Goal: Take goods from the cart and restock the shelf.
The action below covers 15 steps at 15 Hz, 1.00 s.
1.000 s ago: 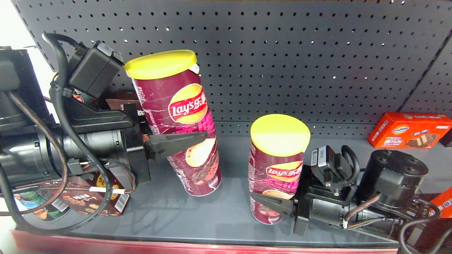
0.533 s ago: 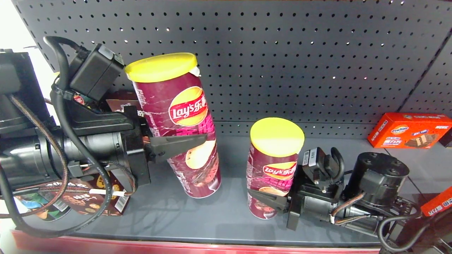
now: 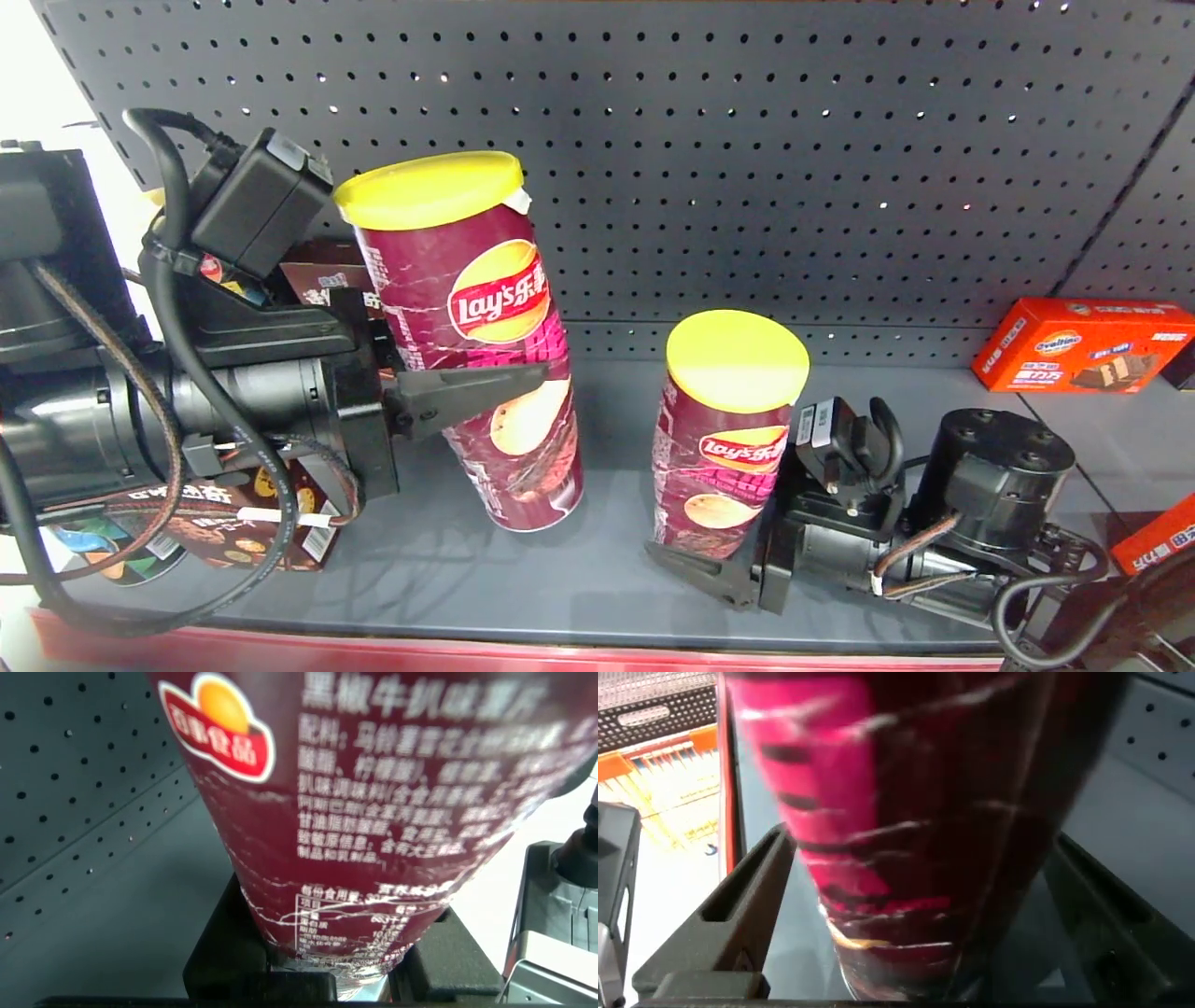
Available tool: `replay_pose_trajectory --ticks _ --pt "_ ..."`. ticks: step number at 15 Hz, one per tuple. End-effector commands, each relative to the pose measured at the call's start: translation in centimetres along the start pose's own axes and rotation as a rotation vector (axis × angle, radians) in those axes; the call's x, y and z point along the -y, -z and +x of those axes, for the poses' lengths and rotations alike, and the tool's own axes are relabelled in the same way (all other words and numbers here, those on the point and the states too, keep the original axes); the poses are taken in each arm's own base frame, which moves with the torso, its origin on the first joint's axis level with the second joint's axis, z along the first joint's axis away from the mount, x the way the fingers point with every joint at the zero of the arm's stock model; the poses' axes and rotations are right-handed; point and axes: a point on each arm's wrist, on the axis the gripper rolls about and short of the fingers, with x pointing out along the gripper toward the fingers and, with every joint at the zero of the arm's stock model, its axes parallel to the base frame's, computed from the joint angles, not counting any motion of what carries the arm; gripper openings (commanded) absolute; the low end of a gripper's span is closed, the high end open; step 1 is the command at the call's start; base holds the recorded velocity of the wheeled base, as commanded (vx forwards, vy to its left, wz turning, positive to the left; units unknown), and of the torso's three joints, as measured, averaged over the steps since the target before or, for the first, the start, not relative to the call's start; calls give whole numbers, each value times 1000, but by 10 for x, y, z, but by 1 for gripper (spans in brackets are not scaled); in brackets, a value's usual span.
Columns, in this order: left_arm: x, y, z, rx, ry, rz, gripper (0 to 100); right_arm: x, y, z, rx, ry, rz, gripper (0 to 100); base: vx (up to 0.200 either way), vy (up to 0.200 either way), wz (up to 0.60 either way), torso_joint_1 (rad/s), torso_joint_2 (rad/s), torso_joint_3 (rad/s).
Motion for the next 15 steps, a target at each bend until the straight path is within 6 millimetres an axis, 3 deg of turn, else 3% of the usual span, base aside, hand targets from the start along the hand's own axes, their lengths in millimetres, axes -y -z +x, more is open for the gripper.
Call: replay_pose_trajectory --ticks 1,6,11,13,15 --pt "1 0 -1 0 1 1 0 1 -8 -8 20 15 -14 100 0 0 0 0 0 0" --pt "2 -1 -2 4 1 3 0 -3 -26 -52 51 83 -39 100 0 0 0 0 0 0" --pt "3 -2 -5 10 0 7 0 -26 -50 -124 125 193 -99 100 0 0 0 0 0 0" --pt "5 1 -7 3 2 4 0 -29 -61 -151 139 307 -125 100 0 0 0 0 0 0" --pt "12 8 -16 -6 2 -1 0 -46 -71 -183 141 458 -118 100 0 0 0 0 0 0"
